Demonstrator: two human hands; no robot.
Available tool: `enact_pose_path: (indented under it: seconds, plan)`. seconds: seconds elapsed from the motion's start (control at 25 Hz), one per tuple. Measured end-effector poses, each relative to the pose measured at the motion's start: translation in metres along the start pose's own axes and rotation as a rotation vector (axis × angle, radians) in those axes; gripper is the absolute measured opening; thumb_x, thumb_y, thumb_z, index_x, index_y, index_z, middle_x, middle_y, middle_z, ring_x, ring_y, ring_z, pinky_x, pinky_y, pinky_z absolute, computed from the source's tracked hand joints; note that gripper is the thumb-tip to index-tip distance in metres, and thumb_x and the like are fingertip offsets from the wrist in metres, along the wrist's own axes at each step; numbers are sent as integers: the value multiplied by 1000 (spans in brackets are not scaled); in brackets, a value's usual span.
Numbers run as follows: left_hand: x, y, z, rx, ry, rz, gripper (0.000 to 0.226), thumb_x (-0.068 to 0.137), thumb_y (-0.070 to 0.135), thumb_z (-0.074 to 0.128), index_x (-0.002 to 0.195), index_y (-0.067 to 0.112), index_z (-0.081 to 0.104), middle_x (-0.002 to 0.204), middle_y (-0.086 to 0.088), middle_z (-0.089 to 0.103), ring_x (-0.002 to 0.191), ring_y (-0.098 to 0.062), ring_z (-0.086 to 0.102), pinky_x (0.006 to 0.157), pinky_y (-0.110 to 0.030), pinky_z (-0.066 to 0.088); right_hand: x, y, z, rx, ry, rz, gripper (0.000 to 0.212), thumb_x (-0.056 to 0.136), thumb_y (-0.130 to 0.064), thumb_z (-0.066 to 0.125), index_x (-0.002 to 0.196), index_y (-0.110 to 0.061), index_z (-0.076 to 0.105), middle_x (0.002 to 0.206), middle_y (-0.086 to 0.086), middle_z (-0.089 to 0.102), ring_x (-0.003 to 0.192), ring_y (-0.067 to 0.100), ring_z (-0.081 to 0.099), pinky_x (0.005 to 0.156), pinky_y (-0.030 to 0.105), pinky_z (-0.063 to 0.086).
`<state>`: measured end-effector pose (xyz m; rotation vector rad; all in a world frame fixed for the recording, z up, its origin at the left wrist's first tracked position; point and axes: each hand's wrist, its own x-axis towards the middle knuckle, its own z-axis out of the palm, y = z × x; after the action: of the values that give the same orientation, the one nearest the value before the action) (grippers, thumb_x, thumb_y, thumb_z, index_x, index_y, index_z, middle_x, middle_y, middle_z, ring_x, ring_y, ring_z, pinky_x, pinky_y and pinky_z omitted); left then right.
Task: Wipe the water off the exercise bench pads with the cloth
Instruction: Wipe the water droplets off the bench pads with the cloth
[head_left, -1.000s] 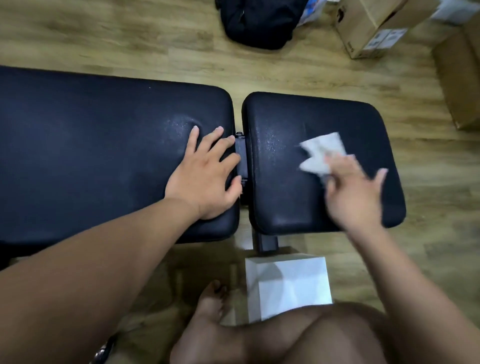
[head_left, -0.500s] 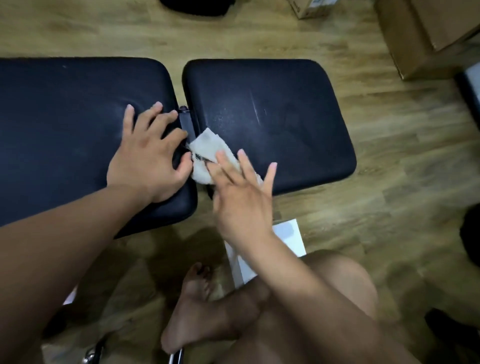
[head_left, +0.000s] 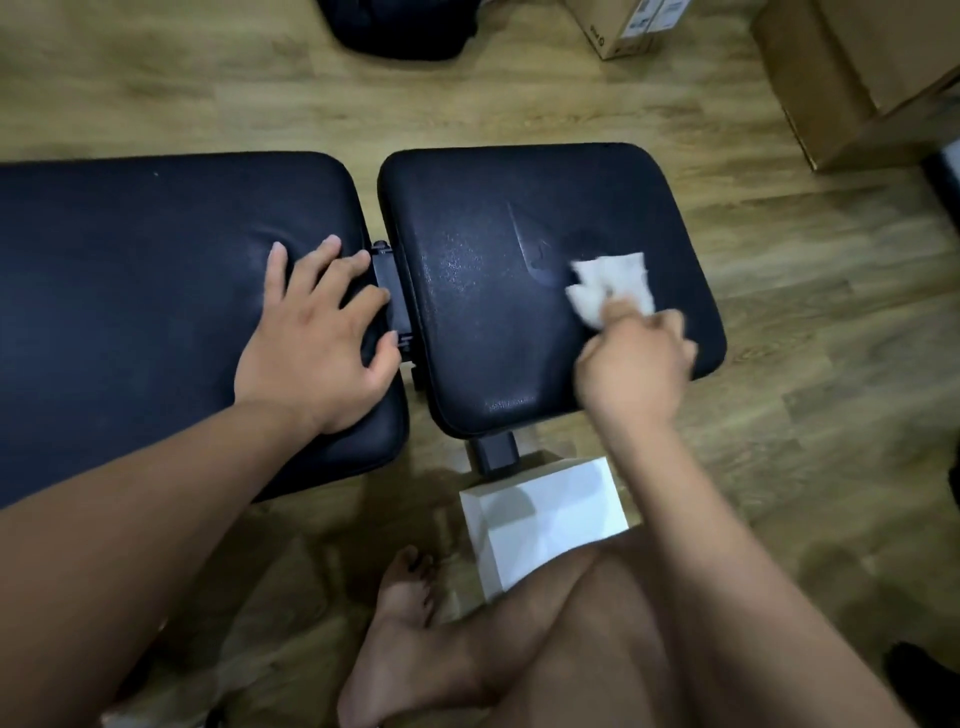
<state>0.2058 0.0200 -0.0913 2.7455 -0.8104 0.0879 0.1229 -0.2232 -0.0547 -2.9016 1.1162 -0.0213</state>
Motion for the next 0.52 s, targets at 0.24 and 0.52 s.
enact_pose_path:
  seconds: [0.24,0.52]
  plan:
    - [0,-1,0,-11,-4,3,49,86,45,42,116,14,64,142,-10,48,142,-31,27,119,-57,7,-66,-49,19,57,21,-721,42,78,-21,47,115,-25,67,131,-7,61,102,27,54,79,39,41]
    - [0,1,-2,12,-8,2,49,87,45,42,117,14,65,141,-9,49,142,-31,29,118,-58,12,106,29,-3,-2,-12,26,47,84,-7,44,125,-25,59,116,18,60,117,38,42,96,44,38]
